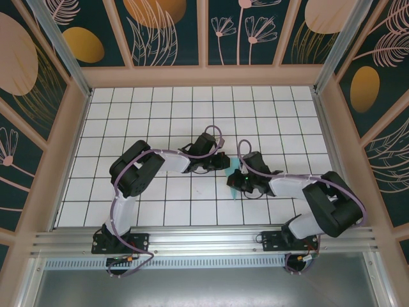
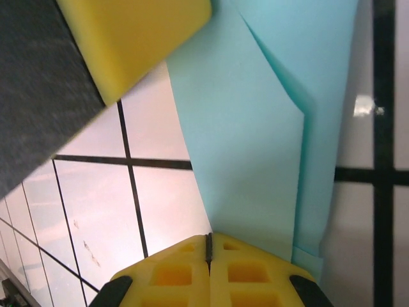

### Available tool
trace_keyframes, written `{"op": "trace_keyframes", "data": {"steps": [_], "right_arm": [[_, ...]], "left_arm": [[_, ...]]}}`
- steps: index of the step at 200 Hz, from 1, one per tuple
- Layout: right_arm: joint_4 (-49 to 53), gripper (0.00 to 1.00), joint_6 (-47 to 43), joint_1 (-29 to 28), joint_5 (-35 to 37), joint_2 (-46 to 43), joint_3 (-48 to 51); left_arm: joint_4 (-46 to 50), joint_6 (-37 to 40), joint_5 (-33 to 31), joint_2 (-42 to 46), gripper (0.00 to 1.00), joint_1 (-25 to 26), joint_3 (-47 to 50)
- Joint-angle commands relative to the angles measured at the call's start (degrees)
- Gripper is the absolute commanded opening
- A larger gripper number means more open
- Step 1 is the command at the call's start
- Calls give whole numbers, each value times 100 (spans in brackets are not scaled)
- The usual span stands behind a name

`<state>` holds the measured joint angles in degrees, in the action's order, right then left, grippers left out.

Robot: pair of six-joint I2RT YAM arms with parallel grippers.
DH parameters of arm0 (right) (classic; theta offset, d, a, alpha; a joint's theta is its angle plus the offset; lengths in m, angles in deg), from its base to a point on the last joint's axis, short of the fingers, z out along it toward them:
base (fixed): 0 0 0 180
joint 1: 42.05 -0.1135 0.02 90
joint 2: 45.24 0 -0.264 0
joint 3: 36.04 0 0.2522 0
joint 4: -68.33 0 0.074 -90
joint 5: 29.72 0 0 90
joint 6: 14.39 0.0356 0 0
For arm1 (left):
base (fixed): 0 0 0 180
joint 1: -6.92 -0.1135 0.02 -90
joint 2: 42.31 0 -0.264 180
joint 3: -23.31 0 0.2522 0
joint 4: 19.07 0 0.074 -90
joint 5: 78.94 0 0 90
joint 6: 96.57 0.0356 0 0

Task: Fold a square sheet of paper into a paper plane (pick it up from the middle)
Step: Fold the wing for the fifth time at the center of the table.

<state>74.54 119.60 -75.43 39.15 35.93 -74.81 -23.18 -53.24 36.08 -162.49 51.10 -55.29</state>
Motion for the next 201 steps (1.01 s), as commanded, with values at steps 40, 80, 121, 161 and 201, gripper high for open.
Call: {"op": "trace_keyframes", "data": {"steps": [40, 80, 121, 161, 201], "right_arm": [[439, 7, 91, 38, -434, -320, 810], [315, 4, -14, 62, -454, 82, 806], [490, 4, -210, 101, -489, -37, 843], [497, 4, -391, 148, -638, -67, 893], [549, 4, -730, 170, -721, 94, 704]], "left_arm": [[508, 132, -450, -333, 8, -16, 41], [641, 411, -594, -24, 8, -58, -65], [717, 706, -863, -318, 7, -289, -290], [1001, 955, -1104, -344, 9, -565, -639], [1349, 1116, -1159, -110, 11, -673, -1029]]}}
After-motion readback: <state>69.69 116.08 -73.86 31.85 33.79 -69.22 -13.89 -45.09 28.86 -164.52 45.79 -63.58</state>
